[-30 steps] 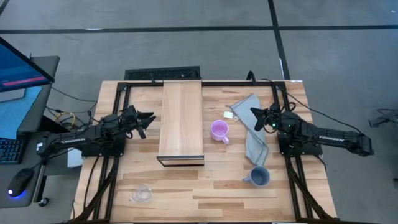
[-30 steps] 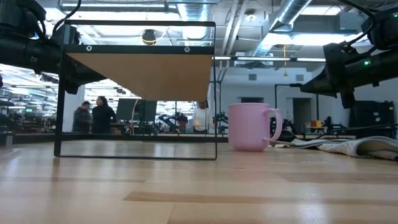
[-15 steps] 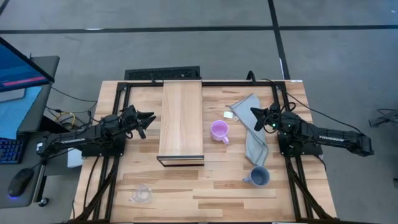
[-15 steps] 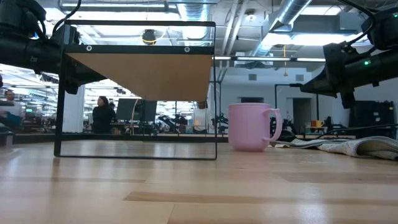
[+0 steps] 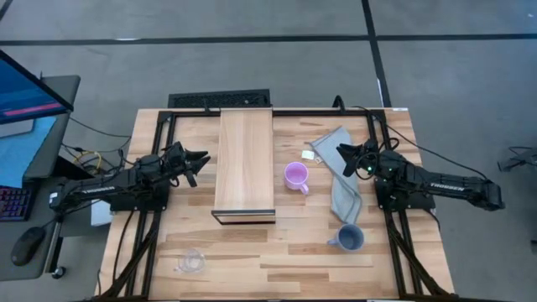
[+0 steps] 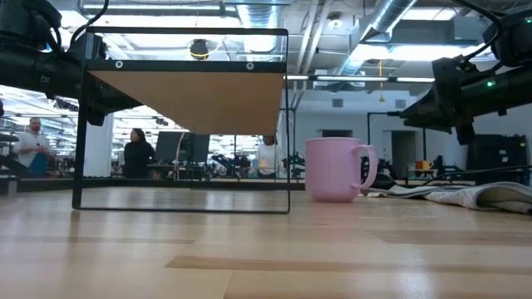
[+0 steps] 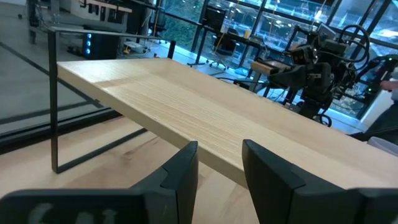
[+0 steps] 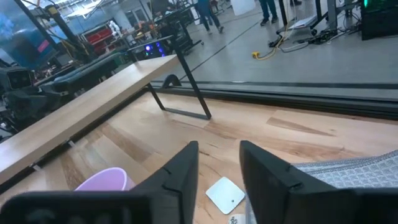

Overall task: Stack small to large cups/mugs on shelf
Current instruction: Put the blue mug on the shelf

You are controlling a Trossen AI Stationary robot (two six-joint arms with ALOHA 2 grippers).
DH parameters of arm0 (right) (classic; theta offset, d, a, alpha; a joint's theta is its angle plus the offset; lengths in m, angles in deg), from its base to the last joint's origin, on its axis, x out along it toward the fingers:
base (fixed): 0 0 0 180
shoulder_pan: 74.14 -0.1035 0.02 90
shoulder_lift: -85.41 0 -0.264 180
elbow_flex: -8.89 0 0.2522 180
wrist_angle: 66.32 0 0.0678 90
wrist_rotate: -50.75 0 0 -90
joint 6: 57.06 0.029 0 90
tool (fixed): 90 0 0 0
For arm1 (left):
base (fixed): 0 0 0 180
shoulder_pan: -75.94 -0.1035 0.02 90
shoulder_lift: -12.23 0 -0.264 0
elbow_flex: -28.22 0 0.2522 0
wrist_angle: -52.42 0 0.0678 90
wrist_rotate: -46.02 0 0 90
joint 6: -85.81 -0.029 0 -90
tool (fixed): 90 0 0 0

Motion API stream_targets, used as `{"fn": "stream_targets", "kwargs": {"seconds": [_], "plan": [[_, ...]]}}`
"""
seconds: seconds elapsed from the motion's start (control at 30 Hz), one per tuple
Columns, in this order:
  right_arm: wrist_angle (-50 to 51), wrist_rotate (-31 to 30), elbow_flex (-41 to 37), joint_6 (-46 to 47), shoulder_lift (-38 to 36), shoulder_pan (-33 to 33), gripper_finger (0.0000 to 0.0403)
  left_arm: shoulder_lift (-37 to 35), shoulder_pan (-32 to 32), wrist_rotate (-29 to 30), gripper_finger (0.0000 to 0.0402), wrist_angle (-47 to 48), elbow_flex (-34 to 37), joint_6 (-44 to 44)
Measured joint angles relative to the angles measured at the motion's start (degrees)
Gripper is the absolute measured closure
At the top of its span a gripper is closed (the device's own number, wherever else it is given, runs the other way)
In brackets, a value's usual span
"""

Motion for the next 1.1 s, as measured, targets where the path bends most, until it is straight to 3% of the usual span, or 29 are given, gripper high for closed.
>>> {"fn": "stream_targets", "kwargs": {"seconds": [0.13,0.4,0.5,0.63,1.0,1.1], "plan": [[0.0,0.0,0.0,0.0,0.0,0.0,0.0227,0.0,0.0,-0.3,0.0286,-1.5,-0.2,1.5],[0.0,0.0,0.0,-0.1,0.0,0.0,0.02,0.0,0.0,-4.0,0.0286,-8.7,-6.6,-6.5],[0.0,0.0,0.0,-0.1,0.0,0.0,0.02,0.1,0.6,-6.6,0.0286,-7.4,-10.0,-8.6],[0.0,0.0,0.0,-0.1,0.0,0.0,0.0203,1.3,2.3,-5.8,0.0286,-1.6,-13.9,-10.7],[0.0,0.3,0.0,-0.1,0.0,-0.1,0.0205,17.0,9.0,-7.2,0.0286,1.5,-24.7,-15.0],[0.2,3.8,0.0,0.7,0.0,-0.8,0.0205,22.2,11.2,-7.3,0.0286,2.8,-27.2,-17.3]]}}
